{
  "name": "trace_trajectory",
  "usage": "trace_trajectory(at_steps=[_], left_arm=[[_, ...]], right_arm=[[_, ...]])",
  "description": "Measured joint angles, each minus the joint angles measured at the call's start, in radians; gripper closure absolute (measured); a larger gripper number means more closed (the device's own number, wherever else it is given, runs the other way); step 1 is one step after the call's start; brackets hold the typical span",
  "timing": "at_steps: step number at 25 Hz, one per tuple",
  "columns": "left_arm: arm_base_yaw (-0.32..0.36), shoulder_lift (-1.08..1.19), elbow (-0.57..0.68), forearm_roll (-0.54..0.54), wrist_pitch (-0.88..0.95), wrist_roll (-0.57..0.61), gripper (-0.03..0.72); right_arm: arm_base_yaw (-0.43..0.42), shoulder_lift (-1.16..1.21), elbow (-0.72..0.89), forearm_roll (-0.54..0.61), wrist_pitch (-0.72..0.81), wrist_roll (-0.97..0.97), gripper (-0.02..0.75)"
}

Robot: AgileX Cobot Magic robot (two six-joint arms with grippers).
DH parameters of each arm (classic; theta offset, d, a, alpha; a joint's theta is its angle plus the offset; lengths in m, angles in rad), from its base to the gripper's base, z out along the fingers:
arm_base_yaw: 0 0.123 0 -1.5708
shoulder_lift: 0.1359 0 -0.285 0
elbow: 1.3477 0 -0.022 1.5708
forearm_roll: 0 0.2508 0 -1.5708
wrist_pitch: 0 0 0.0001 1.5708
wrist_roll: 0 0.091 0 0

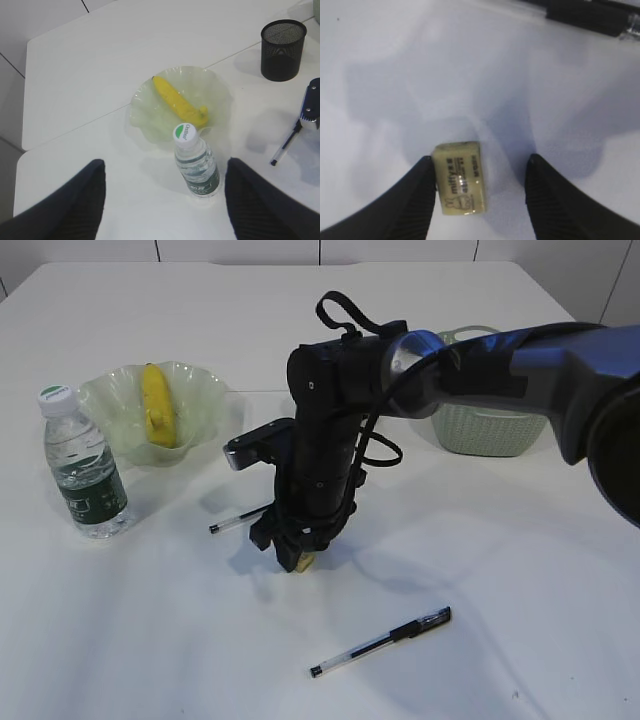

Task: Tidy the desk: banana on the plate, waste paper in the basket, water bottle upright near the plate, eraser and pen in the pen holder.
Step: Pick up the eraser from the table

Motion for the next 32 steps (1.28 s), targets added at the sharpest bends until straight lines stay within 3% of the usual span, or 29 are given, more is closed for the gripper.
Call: trace_trajectory(at_steps=[5,13,28,32], left_arm=[[0.000,0.000,0.000,0.000,0.000,0.000,0.160],[0.000,0.000,0.000,0.000,0.000,0.000,0.160],[0.000,0.000,0.000,0.000,0.000,0.000,0.160],[0.000,0.000,0.000,0.000,0.000,0.000,0.160]], right_arm=[[0.000,0.000,0.000,0.000,-0.018,0.000,0.320],[0.000,0.000,0.000,0.000,-0.020,0.000,0.479],[0.000,0.000,0.000,0.000,-0.020,0.001,0.499],[0.000,0.000,0.000,0.000,-0.020,0.001,0.541]])
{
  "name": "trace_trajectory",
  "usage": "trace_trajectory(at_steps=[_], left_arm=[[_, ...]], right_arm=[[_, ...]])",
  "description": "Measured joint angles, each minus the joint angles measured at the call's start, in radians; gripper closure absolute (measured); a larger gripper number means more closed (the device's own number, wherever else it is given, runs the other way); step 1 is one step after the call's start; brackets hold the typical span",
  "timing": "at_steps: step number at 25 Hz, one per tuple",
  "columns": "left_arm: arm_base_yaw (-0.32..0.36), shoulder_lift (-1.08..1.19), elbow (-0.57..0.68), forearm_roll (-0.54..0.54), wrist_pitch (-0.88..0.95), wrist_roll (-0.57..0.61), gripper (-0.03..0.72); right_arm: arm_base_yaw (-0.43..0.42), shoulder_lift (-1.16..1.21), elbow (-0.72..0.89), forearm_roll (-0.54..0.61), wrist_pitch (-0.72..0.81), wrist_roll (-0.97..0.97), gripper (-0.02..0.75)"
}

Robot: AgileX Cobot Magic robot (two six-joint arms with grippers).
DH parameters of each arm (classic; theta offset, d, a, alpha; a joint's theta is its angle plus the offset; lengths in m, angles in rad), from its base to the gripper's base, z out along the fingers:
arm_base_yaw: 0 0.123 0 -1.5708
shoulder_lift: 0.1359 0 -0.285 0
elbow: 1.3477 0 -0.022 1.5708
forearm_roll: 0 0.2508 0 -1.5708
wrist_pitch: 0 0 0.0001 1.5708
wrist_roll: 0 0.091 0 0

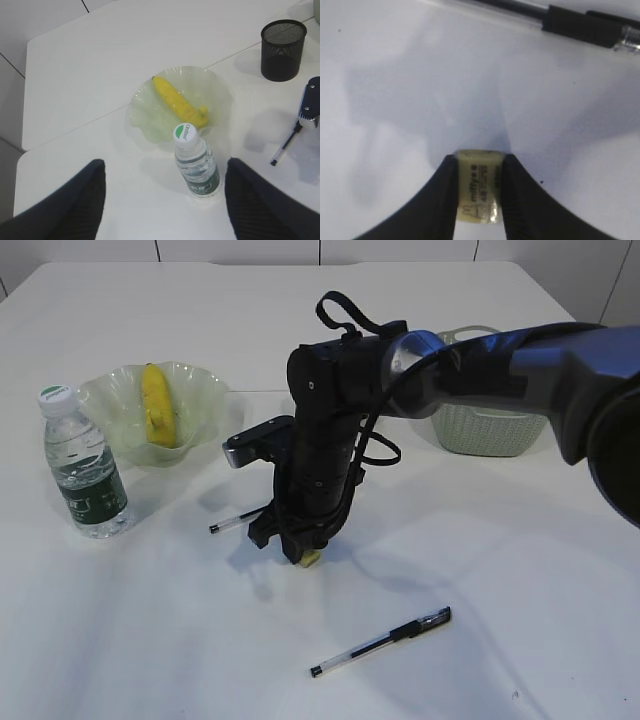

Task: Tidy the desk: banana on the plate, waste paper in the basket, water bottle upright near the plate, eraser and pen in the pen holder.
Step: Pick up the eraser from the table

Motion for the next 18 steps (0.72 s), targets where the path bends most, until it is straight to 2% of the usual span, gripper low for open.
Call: trace_trajectory(at_steps=[12,18], left_arm=[[0.000,0.000,0.000,0.000,0.000,0.002,0.160],[0.000,0.000,0.000,0.000,0.000,0.002,0.162]], right_arm=[[0.000,0.000,-0.004,0.000,0.009,0.004,0.548],[0.000,0.006,-0.118,0.002,0.058,0.008,0.549]])
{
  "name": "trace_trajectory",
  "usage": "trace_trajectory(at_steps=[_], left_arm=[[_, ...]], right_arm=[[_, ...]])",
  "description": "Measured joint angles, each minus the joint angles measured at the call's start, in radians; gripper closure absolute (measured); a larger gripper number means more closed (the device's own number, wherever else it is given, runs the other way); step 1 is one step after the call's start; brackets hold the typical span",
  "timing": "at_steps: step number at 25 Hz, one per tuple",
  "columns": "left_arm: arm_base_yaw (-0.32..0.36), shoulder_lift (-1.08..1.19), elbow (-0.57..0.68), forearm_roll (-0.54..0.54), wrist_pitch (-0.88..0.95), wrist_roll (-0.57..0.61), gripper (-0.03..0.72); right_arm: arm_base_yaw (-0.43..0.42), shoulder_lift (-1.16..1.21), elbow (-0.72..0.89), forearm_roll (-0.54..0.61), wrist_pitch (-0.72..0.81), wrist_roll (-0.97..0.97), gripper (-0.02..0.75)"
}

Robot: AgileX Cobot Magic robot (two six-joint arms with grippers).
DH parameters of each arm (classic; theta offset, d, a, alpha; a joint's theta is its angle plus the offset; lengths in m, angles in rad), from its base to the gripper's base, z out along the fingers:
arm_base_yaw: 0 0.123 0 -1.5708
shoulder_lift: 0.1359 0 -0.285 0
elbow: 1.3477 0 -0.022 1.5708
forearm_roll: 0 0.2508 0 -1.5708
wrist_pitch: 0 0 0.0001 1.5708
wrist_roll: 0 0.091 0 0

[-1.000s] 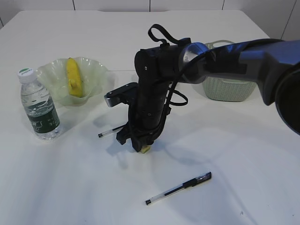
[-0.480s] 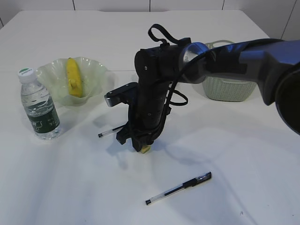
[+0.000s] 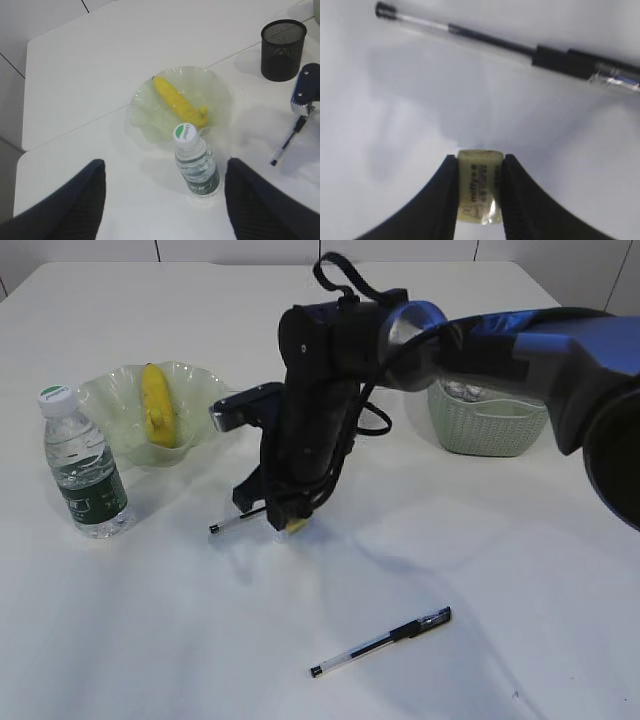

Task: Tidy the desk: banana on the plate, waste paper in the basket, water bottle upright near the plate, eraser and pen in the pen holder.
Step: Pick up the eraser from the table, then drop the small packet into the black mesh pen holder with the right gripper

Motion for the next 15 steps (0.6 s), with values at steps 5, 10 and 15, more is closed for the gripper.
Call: trace_trajectory(at_steps=[5,10,15], left_arm=[[0.000,0.000,0.000,0.000,0.000,0.000,0.181],[0.000,0.000,0.000,0.000,0.000,0.000,0.199],[0.000,0.000,0.000,0.014,0.000,0.000,0.203]], right_arm=[[0.000,0.000,-0.109,0.019,0.016,0.016,0.549],[0.000,0.000,-0.192,0.021,0.025,0.024,0.549],[0.000,0.001,-0.266,0.021,0.025,0.030,0.549]])
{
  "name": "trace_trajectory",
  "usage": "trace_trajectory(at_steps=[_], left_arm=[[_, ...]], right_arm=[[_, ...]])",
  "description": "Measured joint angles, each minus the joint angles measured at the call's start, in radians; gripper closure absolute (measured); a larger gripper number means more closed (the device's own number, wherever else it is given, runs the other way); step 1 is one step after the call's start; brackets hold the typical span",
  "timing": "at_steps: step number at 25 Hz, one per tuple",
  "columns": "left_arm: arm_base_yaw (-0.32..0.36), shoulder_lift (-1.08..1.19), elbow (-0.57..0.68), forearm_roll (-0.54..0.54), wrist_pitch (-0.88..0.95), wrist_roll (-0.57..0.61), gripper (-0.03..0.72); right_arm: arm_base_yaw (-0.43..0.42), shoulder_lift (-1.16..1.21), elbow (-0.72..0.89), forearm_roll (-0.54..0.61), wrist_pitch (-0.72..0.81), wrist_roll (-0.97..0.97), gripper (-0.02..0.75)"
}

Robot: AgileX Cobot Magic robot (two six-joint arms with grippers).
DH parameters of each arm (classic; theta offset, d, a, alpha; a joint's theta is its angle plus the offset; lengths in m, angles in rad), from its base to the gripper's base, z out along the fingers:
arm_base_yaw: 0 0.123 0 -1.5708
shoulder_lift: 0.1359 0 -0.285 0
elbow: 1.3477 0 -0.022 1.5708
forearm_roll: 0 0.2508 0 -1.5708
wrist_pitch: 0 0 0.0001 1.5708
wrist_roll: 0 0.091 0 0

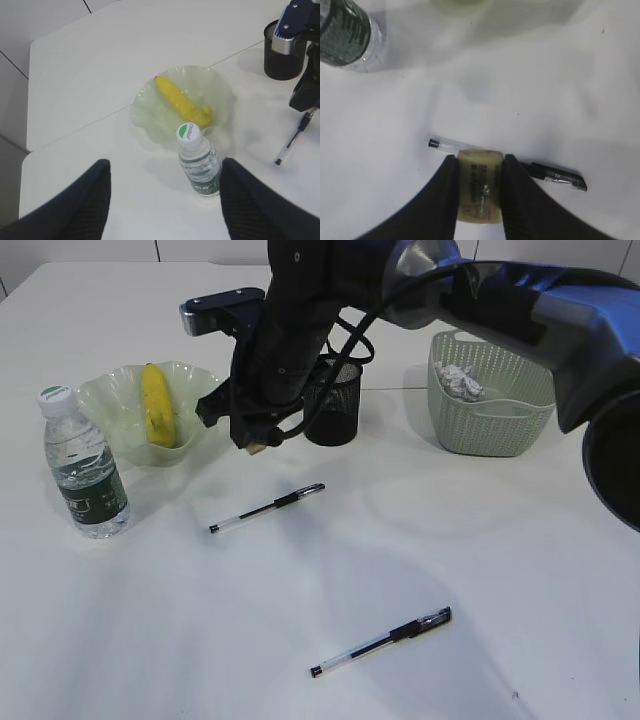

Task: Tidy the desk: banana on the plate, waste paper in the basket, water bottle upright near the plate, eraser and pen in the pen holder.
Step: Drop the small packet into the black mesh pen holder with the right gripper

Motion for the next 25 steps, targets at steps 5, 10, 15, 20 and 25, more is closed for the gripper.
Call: trace_trajectory(at_steps=[5,10,15,20,25], left_arm=[[0.000,0.000,0.000,0.013,0.000,0.000,0.207],[0.000,0.000,0.000,0.015,0.000,0.000,0.209],[0.000,0.000,0.000,0.015,0.000,0.000,0.209],[0.000,0.000,0.000,0.015,0.000,0.000,0.209],[0.000,0.000,0.000,0.015,0.000,0.000,0.210]], right_arm=[[-0.002,0.000,-0.077,-0.004,0.002,0.006,0.549],[-0.006,0.002,-0.136,-0.062,-0.002,0.036,0.549],[-0.010,0.002,-0.174,-0.107,-0.017,0.072,0.548],[-0.034,0.004,-0.196,-0.123,-0.027,0.096,0.548],[-0.062,0.004,-0.212,-0.137,-0.040,0.106,0.548]])
